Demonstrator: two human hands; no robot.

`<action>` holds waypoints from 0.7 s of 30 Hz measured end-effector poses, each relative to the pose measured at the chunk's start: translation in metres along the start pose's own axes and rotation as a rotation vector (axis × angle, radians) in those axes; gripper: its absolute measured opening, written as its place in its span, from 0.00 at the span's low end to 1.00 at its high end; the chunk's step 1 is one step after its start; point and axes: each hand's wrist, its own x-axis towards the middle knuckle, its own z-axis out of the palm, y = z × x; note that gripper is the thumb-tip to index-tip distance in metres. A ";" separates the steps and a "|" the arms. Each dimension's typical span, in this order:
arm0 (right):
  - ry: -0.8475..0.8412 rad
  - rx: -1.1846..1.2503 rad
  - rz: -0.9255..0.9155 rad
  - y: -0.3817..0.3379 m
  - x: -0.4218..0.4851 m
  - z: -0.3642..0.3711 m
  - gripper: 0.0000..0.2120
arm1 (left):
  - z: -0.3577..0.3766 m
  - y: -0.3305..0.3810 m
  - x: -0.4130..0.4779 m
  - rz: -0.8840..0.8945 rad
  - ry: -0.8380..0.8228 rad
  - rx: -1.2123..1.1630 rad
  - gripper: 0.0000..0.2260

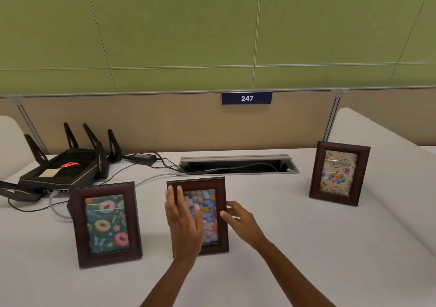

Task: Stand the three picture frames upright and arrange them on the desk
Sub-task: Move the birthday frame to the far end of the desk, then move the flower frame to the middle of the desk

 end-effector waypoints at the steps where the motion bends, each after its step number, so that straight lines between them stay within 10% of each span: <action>1: -0.008 0.012 0.019 -0.001 0.001 0.004 0.20 | -0.002 -0.007 0.001 -0.070 0.011 -0.045 0.24; 21: -0.305 0.523 0.313 0.005 0.039 0.017 0.09 | 0.008 -0.087 -0.010 -0.445 -0.354 -0.243 0.18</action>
